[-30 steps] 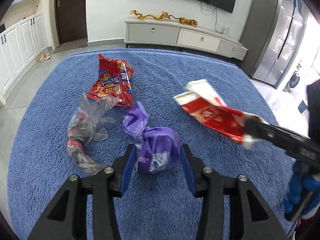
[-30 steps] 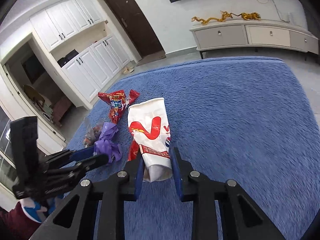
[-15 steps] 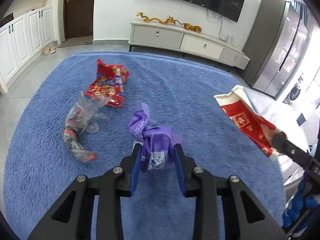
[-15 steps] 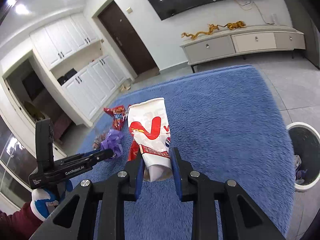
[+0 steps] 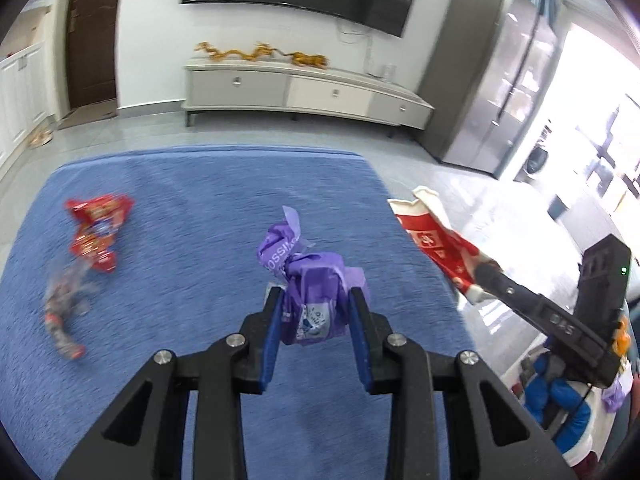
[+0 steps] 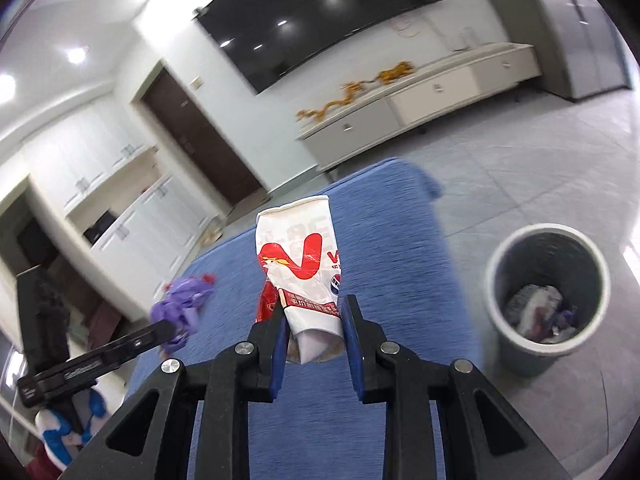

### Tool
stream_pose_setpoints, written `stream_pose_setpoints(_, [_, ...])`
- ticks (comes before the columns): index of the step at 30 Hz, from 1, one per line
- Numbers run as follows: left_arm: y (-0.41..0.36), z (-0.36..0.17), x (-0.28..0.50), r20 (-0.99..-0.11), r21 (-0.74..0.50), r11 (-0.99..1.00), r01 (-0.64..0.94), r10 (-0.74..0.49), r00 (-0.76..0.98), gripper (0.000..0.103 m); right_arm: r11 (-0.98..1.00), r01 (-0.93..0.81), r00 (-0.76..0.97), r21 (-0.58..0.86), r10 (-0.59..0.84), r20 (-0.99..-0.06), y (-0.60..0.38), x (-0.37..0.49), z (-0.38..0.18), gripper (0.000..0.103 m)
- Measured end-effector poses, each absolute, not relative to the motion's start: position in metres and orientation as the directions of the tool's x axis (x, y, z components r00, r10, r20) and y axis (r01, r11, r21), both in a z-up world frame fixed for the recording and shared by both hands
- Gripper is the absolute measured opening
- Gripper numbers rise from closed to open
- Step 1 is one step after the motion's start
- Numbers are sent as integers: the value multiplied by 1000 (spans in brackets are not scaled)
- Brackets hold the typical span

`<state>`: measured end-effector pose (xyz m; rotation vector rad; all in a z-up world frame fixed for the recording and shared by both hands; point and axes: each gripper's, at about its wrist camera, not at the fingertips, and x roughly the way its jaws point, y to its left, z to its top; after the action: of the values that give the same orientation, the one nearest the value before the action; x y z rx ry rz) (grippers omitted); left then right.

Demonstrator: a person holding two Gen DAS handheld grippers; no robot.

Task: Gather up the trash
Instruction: 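Carry both items over the bin and open both tools to drop them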

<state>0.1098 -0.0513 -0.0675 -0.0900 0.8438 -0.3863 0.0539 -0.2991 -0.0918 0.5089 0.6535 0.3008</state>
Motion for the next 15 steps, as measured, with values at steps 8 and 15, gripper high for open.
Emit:
stream_pose_setpoints(8, [-148,-64,130,-709,-237,855,461,-477,520,30,813,134,816,566,234,-529,-368,50,-105,24])
stream_pose_setpoints(15, [-226,-73,154,-721,-260,791,554,-541,434,30,757,301,803,579,126,-582,-415,56,-128,24])
